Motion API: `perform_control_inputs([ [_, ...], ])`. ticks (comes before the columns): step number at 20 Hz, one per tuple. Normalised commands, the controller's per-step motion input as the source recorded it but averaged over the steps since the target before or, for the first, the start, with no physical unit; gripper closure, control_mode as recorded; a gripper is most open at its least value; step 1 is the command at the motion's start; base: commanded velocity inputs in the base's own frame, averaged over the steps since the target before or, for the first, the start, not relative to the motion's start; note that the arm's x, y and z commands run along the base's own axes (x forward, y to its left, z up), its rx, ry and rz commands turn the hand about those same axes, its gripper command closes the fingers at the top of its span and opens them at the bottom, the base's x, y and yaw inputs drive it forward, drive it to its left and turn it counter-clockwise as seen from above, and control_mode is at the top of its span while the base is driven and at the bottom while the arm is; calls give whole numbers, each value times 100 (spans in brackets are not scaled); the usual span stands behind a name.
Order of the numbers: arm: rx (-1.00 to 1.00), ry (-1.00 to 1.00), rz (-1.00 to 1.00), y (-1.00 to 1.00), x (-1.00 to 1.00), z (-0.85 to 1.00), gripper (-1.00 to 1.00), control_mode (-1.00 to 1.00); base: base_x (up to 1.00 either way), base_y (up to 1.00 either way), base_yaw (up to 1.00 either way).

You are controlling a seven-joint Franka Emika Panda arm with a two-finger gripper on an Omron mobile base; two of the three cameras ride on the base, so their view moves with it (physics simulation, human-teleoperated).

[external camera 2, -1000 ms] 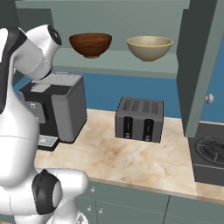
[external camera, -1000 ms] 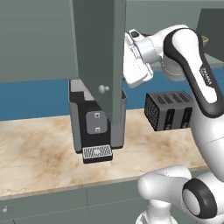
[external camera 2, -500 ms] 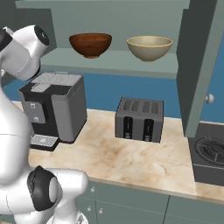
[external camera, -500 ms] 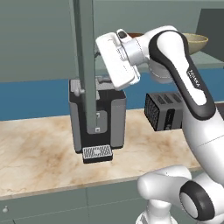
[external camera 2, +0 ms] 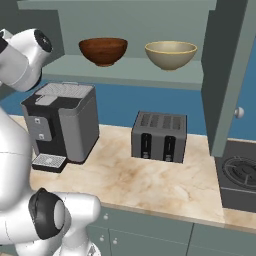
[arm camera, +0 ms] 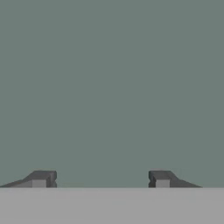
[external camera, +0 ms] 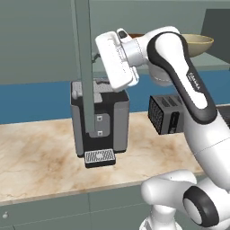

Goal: Move the bowls from the cabinet to the plates on the dining table.

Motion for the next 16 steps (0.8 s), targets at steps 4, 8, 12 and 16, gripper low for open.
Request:
perform_control_inputs([
  [4,-1,0,-1,10,4,-6,-100,-100,0,0,0],
  [8,0,0,0,0,2,0,-100,-100,0,0,0],
  [12,-1,0,-3,0,14,-1,-100,-100,0,0,0],
  [16,-6,2,-20,0,16,0,-100,-100,0,0,0],
])
